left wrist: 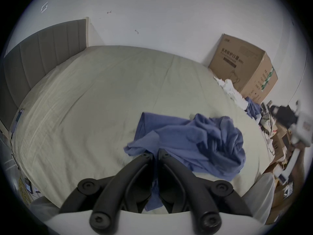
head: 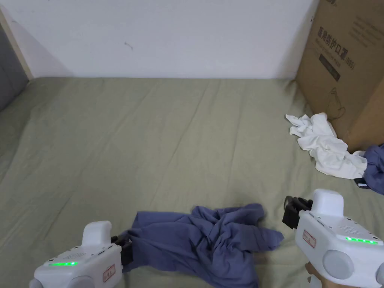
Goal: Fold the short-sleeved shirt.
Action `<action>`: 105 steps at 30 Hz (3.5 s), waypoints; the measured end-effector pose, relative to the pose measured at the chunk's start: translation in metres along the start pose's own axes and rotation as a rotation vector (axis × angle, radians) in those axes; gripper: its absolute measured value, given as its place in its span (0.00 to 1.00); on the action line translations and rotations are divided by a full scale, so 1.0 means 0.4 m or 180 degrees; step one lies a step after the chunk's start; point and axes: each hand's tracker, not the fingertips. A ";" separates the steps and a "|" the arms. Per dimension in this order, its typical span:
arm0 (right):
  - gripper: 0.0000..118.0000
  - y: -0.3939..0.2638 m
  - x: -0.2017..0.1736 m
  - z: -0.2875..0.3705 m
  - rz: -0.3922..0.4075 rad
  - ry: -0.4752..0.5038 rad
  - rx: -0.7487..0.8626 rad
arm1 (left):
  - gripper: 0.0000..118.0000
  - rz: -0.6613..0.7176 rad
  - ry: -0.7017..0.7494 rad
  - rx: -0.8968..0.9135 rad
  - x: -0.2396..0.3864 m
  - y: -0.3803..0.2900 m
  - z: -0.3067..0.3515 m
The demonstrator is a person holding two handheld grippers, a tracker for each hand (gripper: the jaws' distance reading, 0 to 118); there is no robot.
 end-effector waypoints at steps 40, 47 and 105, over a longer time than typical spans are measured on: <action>0.10 0.151 -0.047 0.050 0.0431 0.0253 0.0031 | 0.07 0.0539 -0.0475 0.0398 -0.067 0.182 0.013; 0.10 0.367 -0.078 0.089 0.0524 0.0238 0.0501 | 0.07 0.0200 -0.0351 0.0890 -0.079 0.442 0.076; 0.10 0.030 0.032 0.002 -0.0358 0.0049 0.0037 | 0.07 0.0518 0.0270 0.0557 -0.318 0.214 -0.021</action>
